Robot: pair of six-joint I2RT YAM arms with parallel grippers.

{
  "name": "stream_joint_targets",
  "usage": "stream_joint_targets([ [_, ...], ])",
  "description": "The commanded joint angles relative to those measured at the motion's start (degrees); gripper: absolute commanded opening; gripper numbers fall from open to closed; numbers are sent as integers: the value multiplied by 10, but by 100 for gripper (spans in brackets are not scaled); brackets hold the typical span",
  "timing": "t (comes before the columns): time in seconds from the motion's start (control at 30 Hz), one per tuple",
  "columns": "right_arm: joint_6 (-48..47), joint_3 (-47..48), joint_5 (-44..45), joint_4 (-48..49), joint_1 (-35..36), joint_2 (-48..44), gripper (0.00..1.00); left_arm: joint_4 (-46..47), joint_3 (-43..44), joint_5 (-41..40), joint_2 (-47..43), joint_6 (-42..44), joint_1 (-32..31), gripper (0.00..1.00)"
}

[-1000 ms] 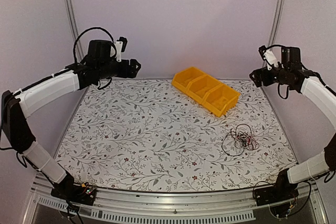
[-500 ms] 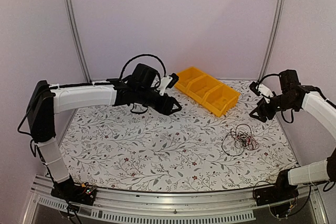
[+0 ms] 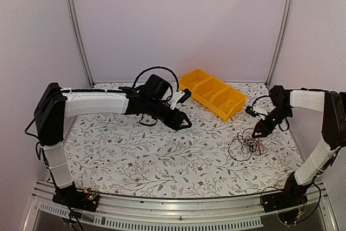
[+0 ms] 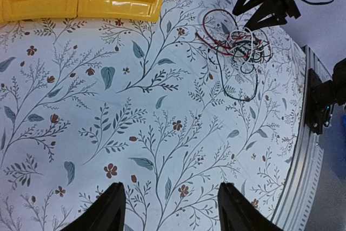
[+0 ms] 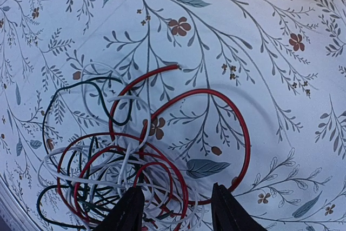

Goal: Untangle the cables

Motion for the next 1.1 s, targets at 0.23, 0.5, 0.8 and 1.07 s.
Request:
stream_joint_targets([
  [0.23,39,96,-6,-15,-14,89,42,-20,20,-1,12,5,-7,62],
  [0.5,-22,128,2,-38,-22,77,40,-13,22,-5,15,-13,-5,61],
  [0.8,0,133,-15,-46,-22,150,44,-3,17,-16,3,-37,-5,61],
  [1.07,30,170,-50,-79,-22,163,5,14,23,-19,1,-39,-4,58],
])
